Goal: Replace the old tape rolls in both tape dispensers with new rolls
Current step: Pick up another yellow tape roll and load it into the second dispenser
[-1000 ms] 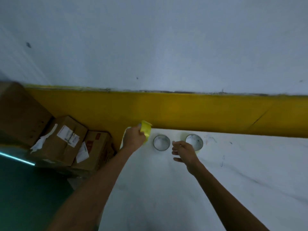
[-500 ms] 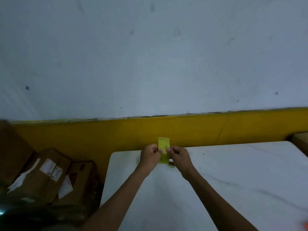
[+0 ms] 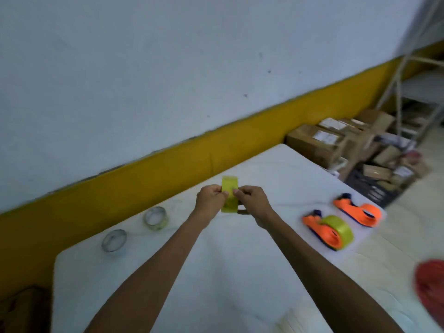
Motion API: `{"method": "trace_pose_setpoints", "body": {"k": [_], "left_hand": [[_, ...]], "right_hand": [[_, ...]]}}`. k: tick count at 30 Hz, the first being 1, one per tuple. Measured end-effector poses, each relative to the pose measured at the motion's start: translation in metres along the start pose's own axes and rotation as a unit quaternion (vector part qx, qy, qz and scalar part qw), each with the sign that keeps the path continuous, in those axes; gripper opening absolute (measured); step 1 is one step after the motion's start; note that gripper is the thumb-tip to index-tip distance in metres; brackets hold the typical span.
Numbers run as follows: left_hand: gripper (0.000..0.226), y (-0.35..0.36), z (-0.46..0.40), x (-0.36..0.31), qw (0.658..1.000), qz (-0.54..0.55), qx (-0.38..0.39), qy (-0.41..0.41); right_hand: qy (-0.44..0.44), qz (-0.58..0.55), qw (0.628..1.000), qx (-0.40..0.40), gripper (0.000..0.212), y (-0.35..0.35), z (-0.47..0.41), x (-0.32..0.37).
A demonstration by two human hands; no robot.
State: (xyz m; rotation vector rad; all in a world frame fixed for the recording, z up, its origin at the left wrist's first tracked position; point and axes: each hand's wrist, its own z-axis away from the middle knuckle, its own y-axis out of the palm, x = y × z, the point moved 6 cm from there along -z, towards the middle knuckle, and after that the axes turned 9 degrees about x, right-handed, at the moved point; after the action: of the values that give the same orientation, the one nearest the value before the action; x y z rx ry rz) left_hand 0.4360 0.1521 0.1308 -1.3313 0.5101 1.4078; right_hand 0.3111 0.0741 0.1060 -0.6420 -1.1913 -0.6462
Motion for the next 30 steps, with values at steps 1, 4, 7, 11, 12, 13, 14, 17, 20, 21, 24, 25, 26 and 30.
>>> {"method": "trace_pose_setpoints", "body": {"k": [1,4,7,11,12,13,14,17,20,21,24,25,26,30], "left_hand": [[0.013,0.024,-0.001,-0.011,1.000,0.004,0.012,0.003],[0.019,0.103,-0.001,-0.040,0.998,0.022,0.059,0.008],[0.027,0.176,-0.005,-0.061,0.995,0.022,0.097,0.013],[0.026,0.260,-0.005,-0.089,0.988,0.011,0.148,0.034],[0.028,0.279,-0.003,-0.095,0.986,0.008,0.162,0.036],[0.030,0.297,-0.001,-0.101,0.984,0.004,0.176,0.040],[0.031,0.313,0.000,-0.106,0.981,-0.001,0.189,0.044],[0.030,0.359,-0.001,-0.117,0.973,-0.011,0.224,0.056],[0.029,0.397,-0.005,-0.129,0.965,-0.026,0.252,0.061],[0.030,0.409,-0.006,-0.133,0.964,-0.030,0.259,0.062],[0.025,0.435,-0.017,-0.142,0.960,-0.041,0.268,0.067],[0.029,0.445,-0.022,-0.144,0.959,-0.040,0.273,0.070],[0.034,0.453,-0.028,-0.147,0.958,-0.040,0.277,0.070],[0.035,0.485,-0.057,-0.166,0.956,-0.025,0.286,0.058]], "right_hand": [[0.005,0.001,1.000,-0.013,0.025,-0.026,0.007,-0.004],[0.023,0.003,0.998,-0.055,0.024,-0.107,0.030,-0.023],[0.036,-0.013,0.994,-0.100,0.026,-0.177,0.058,-0.044],[0.040,-0.029,0.987,-0.156,0.028,-0.252,0.100,-0.061],[0.045,-0.029,0.984,-0.170,0.028,-0.269,0.110,-0.066],[0.050,-0.030,0.981,-0.183,0.028,-0.285,0.120,-0.070],[0.053,-0.034,0.979,-0.192,0.028,-0.299,0.129,-0.074],[0.058,-0.053,0.973,-0.217,0.028,-0.338,0.150,-0.087],[0.065,-0.066,0.964,-0.248,0.027,-0.371,0.163,-0.101],[0.068,-0.067,0.962,-0.257,0.027,-0.381,0.165,-0.105],[0.076,-0.064,0.957,-0.272,0.027,-0.405,0.164,-0.111],[0.077,-0.062,0.956,-0.276,0.028,-0.414,0.163,-0.113],[0.080,-0.061,0.955,-0.278,0.028,-0.422,0.160,-0.114],[0.095,-0.051,0.957,-0.268,0.026,-0.465,0.135,-0.115]]}}
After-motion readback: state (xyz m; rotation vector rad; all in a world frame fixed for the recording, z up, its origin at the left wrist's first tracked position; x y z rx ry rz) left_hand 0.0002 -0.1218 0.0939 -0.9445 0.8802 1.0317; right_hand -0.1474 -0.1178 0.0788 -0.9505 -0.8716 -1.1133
